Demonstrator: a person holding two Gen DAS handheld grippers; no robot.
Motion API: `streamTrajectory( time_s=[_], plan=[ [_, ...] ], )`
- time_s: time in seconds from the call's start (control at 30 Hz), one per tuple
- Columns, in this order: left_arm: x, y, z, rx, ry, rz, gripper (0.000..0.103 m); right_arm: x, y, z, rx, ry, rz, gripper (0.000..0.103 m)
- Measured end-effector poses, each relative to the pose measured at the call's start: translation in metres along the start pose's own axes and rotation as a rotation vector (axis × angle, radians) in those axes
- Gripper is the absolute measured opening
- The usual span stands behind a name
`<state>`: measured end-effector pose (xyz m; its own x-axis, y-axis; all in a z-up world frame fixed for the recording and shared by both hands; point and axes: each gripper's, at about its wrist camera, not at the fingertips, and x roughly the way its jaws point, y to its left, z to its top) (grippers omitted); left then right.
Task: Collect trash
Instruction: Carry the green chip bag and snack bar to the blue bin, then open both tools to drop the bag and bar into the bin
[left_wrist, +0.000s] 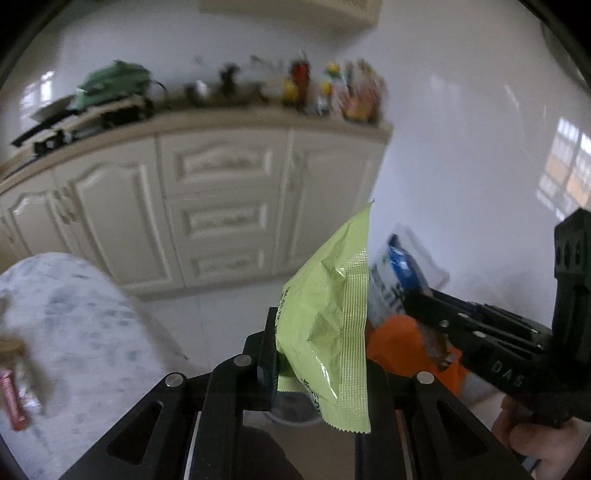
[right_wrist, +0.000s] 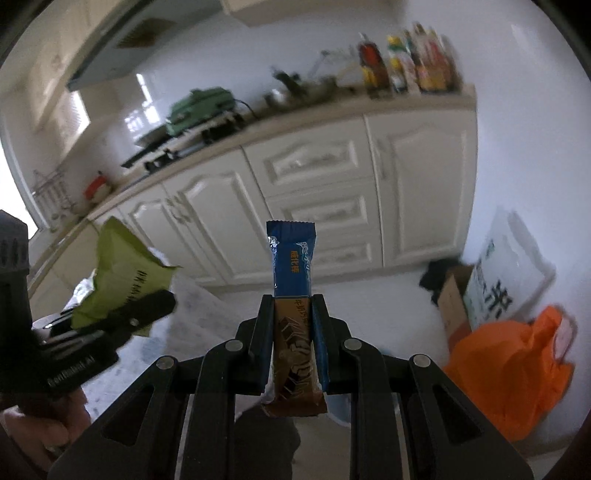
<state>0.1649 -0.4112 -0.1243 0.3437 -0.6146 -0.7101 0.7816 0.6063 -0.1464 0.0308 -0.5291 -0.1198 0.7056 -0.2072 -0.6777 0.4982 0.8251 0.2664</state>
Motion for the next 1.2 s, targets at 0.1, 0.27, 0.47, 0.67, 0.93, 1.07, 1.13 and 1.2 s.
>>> streamTrajectory(
  time_s=[0.1, 0.27, 0.47, 0.67, 0.93, 1.07, 1.13, 1.2],
  plan=[
    [0.034, -0.011, 0.012, 0.028, 0.075, -0.014, 0.013, 0.02, -0.023, -0.008, 0.04, 0.042, -0.01, 0.019],
    [0.09, -0.018, 0.034, 0.045, 0.179, -0.015, 0.013, 0.052, -0.056, -0.014, 0.103, 0.094, -0.024, 0.019],
    [0.142, -0.035, 0.059, 0.069, 0.263, -0.009, 0.015, 0.081, -0.082, -0.017, 0.151, 0.147, -0.018, 0.019],
    [0.182, -0.046, 0.071, 0.047, 0.321, 0.01, 0.06, 0.097, -0.104, -0.024, 0.22, 0.18, -0.033, 0.042],
    [0.158, -0.053, 0.068, 0.068, 0.224, 0.151, 0.101, 0.077, -0.118, -0.032, 0.29, 0.144, -0.089, 0.103],
    [0.13, -0.059, 0.056, 0.076, 0.182, 0.17, 0.101, 0.062, -0.106, -0.029, 0.274, 0.119, -0.106, 0.103],
    [0.112, -0.058, 0.05, 0.067, 0.151, 0.173, 0.101, 0.053, -0.098, -0.025, 0.271, 0.101, -0.095, 0.103],
    [0.089, -0.054, 0.044, 0.05, 0.117, 0.18, 0.101, 0.042, -0.088, -0.021, 0.257, 0.079, -0.094, 0.103]
  ],
)
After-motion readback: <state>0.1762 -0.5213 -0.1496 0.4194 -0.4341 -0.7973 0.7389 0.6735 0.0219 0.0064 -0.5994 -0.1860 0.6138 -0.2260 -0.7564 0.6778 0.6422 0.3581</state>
